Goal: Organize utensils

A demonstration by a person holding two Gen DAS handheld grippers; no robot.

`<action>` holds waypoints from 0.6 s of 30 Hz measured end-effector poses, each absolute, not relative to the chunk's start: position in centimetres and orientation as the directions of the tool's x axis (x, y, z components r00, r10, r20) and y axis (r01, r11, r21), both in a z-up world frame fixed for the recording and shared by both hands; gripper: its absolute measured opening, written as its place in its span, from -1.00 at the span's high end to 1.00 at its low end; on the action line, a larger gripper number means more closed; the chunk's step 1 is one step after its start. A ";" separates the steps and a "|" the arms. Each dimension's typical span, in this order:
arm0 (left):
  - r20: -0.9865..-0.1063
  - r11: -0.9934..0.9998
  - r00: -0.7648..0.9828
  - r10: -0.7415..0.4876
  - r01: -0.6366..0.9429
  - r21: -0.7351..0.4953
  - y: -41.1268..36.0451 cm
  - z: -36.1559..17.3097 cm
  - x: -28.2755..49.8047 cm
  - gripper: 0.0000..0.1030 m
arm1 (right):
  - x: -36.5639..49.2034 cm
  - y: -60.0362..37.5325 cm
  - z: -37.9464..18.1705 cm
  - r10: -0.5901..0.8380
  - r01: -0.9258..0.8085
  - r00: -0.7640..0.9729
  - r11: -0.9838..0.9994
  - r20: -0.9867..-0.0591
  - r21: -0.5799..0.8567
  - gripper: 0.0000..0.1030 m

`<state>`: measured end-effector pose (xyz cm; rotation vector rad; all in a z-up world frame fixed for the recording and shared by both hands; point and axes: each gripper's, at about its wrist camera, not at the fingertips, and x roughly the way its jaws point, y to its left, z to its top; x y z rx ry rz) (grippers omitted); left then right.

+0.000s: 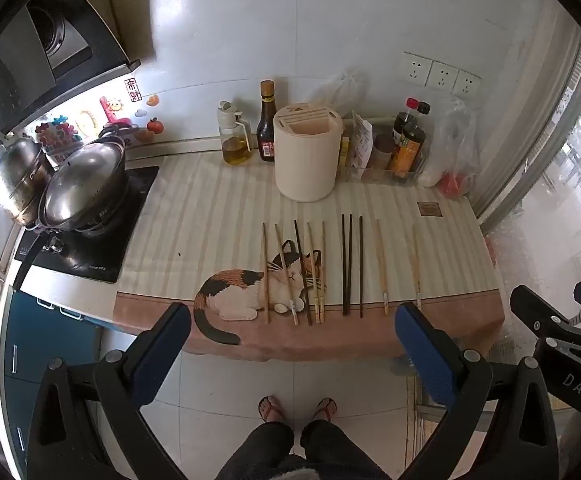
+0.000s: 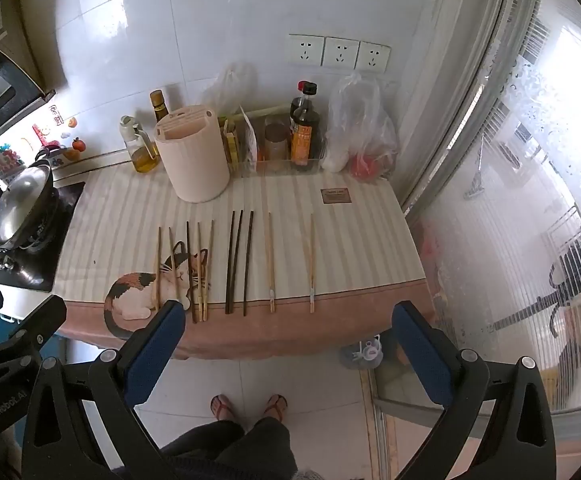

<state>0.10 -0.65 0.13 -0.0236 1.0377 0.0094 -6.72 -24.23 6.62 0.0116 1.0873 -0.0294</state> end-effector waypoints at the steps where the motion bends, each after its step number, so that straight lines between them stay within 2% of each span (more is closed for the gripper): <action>1: -0.861 1.000 0.509 -0.002 -0.017 -0.012 -0.7 0.4 -0.2 -1.00 | -6.7 -24.2 6.6 -0.018 0.029 0.465 1.000 -0.885 -0.006 -1.00; 18: -0.857 1.000 0.516 -0.007 -0.010 -0.014 -2.0 1.9 0.4 -1.00 | -6.8 -24.6 7.9 -0.018 0.034 0.471 0.999 -0.882 -0.002 -1.00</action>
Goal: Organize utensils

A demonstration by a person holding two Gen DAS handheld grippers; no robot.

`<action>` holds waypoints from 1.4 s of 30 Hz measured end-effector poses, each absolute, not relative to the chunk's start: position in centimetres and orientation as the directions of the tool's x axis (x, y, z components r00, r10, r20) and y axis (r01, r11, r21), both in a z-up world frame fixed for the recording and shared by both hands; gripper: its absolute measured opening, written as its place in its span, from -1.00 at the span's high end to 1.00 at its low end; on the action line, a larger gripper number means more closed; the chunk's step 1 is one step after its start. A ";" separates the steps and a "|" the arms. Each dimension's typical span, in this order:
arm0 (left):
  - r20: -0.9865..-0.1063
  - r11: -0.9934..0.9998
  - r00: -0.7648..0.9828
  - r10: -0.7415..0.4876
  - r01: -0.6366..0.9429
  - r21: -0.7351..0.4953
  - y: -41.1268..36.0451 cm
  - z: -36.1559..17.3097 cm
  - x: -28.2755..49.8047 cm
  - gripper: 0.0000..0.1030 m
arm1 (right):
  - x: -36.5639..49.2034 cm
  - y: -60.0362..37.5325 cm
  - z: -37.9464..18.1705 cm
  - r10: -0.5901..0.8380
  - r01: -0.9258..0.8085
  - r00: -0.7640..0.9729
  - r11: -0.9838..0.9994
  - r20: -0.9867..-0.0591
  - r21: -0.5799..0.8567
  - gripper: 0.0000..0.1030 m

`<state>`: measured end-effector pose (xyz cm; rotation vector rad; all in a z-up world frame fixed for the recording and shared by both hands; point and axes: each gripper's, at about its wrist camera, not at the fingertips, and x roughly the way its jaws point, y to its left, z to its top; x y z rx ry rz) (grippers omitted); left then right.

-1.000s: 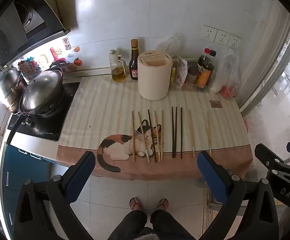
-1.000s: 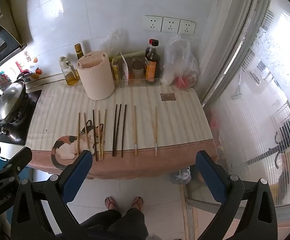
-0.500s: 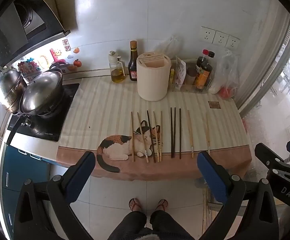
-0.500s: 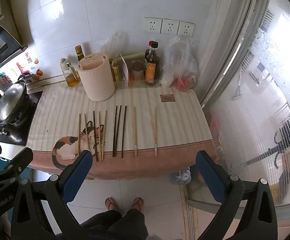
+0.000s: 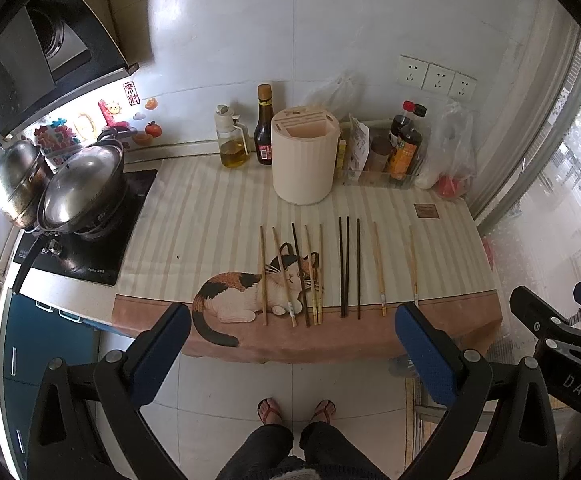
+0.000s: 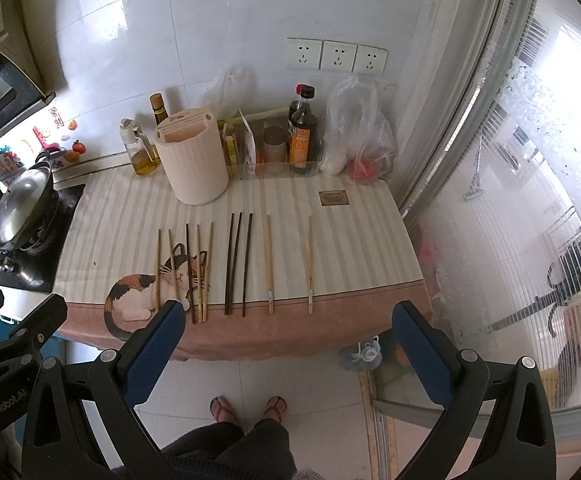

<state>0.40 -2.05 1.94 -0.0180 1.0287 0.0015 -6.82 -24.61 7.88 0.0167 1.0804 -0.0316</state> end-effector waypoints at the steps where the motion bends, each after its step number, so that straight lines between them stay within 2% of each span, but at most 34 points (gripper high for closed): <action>1: -0.856 1.000 0.516 -0.007 -0.010 -0.013 -2.2 2.1 0.5 -1.00 | -6.7 -24.6 8.0 -0.018 0.034 0.471 0.999 -0.882 -0.002 -1.00; 42: -0.843 1.000 0.538 -0.016 -0.009 -0.025 -1.3 2.4 0.3 -1.00 | -7.0 -24.4 9.6 -0.017 0.029 0.494 1.000 -0.869 -0.003 -1.00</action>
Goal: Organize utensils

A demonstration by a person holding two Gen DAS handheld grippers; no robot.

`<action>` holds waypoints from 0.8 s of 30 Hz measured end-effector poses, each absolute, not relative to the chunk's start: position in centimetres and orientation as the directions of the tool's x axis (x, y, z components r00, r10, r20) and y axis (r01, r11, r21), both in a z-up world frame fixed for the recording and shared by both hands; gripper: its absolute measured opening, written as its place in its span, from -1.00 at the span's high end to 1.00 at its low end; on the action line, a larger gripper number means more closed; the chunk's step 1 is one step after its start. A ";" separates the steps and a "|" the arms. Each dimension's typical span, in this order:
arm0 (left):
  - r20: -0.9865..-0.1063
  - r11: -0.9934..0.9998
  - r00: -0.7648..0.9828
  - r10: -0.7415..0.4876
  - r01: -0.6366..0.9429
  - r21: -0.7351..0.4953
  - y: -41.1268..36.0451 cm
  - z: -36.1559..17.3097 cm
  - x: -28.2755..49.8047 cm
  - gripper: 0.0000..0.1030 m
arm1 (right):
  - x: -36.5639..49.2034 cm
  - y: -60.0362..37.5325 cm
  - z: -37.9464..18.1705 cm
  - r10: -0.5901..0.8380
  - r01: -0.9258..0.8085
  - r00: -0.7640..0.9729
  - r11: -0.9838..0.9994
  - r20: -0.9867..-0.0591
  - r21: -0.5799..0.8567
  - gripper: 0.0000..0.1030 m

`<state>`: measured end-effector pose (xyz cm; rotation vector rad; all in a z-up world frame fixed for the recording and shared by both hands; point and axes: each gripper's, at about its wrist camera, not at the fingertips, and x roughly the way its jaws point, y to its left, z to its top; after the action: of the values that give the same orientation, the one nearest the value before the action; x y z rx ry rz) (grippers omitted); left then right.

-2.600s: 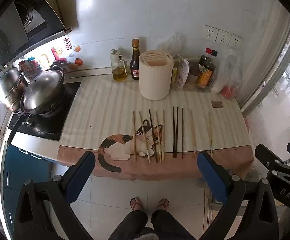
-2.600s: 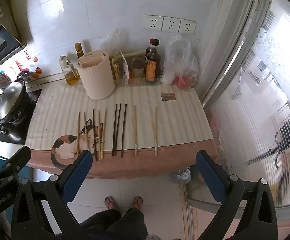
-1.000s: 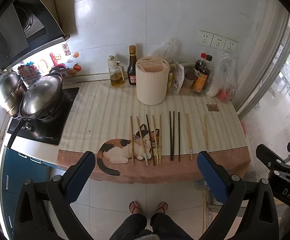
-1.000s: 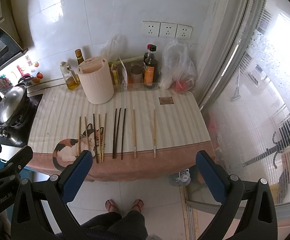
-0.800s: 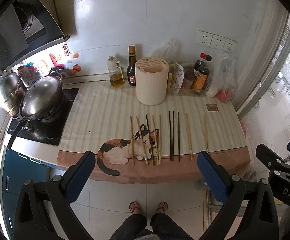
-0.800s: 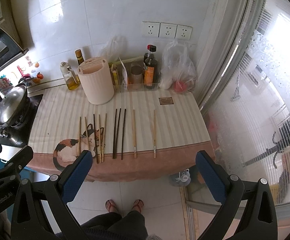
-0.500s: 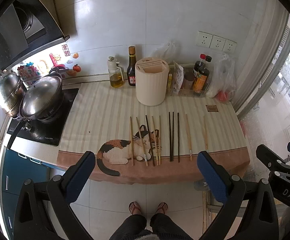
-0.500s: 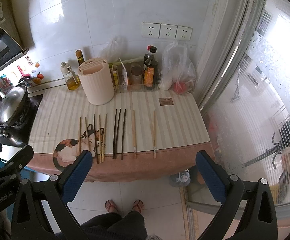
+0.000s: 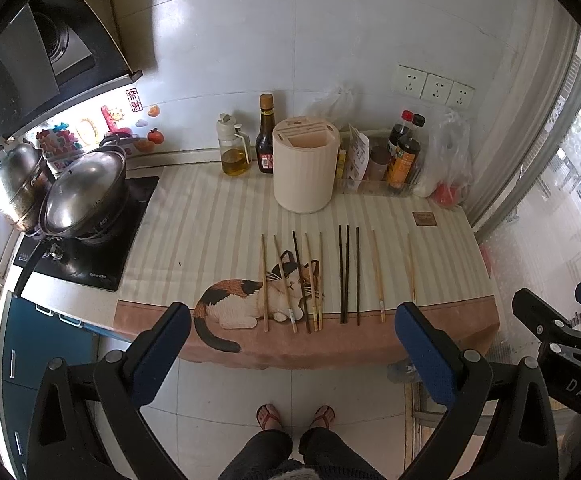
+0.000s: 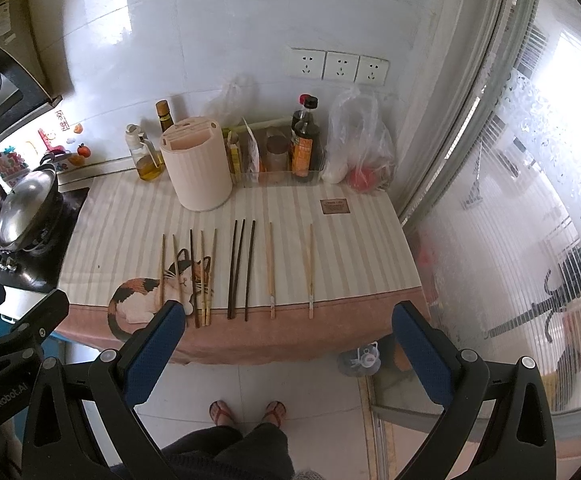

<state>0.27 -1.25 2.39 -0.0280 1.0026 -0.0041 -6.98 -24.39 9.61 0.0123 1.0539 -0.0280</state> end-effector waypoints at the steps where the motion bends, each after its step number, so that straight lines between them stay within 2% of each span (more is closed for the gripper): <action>1: -0.842 1.000 0.539 -0.016 -0.010 -0.025 -1.2 2.4 0.2 -1.00 | -7.0 -24.3 9.6 -0.019 0.029 0.495 1.000 -0.869 -0.006 -1.00; 24: -0.834 1.000 0.552 -0.017 -0.012 -0.028 -1.2 2.8 0.1 -1.00 | -7.4 -23.9 9.5 -0.023 0.027 0.499 1.000 -0.866 -0.011 -1.00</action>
<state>0.06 -1.16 2.81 -0.0314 0.9863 -0.0032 -7.36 -23.94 9.45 0.0040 1.0482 -0.0303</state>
